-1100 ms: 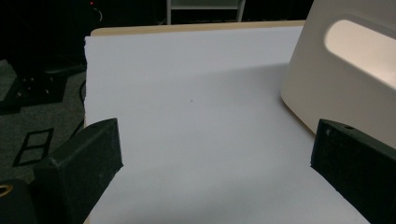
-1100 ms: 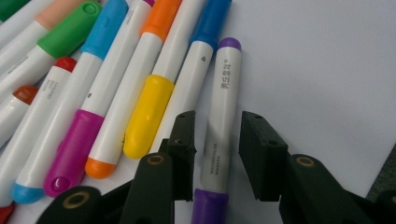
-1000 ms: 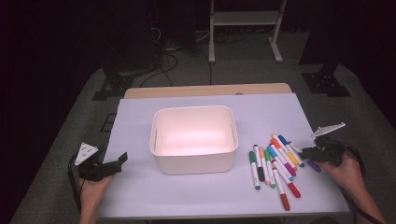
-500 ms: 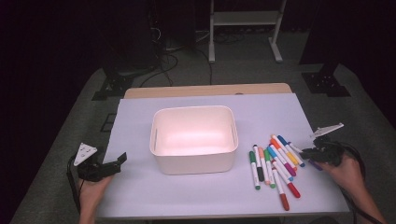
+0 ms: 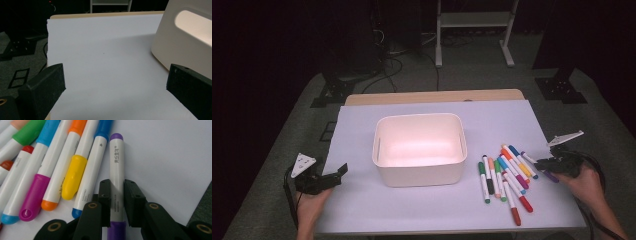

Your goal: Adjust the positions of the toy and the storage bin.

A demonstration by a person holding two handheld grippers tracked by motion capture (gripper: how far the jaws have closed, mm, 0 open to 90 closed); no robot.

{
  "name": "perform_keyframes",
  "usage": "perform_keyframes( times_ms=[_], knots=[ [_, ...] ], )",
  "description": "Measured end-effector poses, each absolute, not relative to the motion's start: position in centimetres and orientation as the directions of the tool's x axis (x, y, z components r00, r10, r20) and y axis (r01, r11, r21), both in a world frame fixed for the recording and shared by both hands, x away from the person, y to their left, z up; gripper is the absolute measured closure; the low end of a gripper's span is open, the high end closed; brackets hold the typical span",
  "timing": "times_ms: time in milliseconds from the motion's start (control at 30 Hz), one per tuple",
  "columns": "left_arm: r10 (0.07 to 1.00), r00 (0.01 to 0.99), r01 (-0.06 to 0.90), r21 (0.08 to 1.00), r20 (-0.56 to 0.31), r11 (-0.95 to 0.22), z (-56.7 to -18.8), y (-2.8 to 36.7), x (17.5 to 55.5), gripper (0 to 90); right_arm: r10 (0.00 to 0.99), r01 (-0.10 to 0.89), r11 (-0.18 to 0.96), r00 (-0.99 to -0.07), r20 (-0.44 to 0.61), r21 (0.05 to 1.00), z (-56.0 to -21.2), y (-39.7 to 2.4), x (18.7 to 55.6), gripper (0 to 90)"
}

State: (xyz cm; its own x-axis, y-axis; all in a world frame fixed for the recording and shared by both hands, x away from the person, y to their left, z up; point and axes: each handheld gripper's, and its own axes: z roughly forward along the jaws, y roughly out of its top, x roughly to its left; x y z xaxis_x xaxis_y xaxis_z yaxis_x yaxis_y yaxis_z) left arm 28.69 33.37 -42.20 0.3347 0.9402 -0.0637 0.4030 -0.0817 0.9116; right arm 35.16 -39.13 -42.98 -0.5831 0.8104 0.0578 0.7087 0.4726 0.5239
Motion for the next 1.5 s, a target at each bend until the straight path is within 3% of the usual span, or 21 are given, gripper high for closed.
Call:
perform_keyframes(
  times_ms=[600,1000,1500],
  knots=[
    [0.941,0.334,0.402,0.912,-0.061,-0.083,-42.1,33.4,28.6,0.7,0.744,0.678,0.472,-0.649,0.158,0.564,-38.4,-37.7,34.4,75.5],
    [0.939,0.338,0.4,0.913,-0.065,-0.081,-42.1,33.5,28.6,0.7,0.605,0.627,0.494,-0.745,0.28,0.602,-33.8,-33.4,34.3,75.5],
    [0.938,0.34,0.403,0.912,-0.071,-0.077,-42.2,33.5,28.6,0.7,0.48,0.561,0.528,-0.816,0.321,0.638,-29.0,-28.4,34.5,75.5]
  ],
)
